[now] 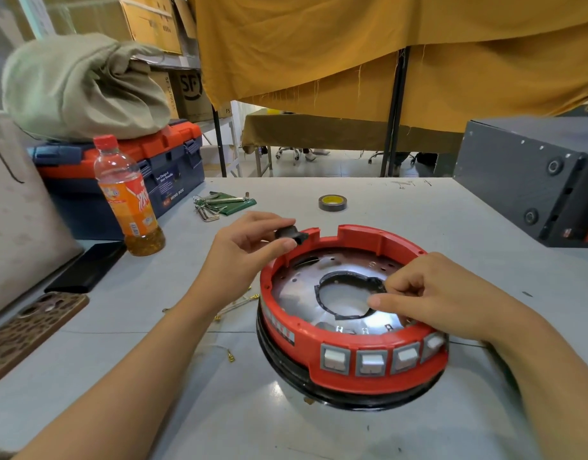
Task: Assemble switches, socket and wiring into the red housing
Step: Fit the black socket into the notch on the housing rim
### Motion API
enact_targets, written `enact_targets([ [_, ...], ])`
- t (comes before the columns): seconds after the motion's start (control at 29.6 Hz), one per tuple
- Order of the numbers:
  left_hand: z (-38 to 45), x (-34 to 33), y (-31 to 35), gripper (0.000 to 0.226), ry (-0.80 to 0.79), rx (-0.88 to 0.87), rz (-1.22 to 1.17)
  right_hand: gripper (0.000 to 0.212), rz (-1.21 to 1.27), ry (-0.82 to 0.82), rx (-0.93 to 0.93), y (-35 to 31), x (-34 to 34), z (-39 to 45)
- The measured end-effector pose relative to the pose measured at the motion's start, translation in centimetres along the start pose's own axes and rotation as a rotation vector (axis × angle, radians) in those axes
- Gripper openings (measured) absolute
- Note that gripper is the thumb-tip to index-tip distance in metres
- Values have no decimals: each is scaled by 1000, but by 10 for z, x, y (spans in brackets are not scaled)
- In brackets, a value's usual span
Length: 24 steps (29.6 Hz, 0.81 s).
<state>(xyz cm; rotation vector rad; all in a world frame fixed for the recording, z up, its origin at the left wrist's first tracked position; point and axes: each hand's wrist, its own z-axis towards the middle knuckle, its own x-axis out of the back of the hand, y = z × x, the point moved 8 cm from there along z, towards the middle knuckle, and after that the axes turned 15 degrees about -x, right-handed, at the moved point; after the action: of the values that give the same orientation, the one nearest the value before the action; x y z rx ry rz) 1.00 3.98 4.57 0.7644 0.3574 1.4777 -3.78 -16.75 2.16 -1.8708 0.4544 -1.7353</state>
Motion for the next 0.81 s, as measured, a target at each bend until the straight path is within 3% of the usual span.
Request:
enact_targets([
  [0.07, 2, -7, 5, 34, -48, -23, -36, 46, 29, 32, -4, -2, 4, -1],
  [0.2, 7, -27, 9, 52, -125, -34, -142, 10, 228, 254, 29, -12, 26, 1],
  [0.37, 21, -46, 13, 44, -181, -44, -195, 30, 367, 245, 101, -30, 30, 13],
  [0.57, 42, -59, 18, 43, -195, -80, -194, 25, 444, 274, 138, -33, 48, 30],
  [0.71, 61, -60, 14, 46, -191, -66, -174, 24, 495, 219, 146, -31, 62, 50],
  [0.81, 75, -61, 11, 35, -247, -21, -155, 22, 509, 140, 144, -30, 70, 63],
])
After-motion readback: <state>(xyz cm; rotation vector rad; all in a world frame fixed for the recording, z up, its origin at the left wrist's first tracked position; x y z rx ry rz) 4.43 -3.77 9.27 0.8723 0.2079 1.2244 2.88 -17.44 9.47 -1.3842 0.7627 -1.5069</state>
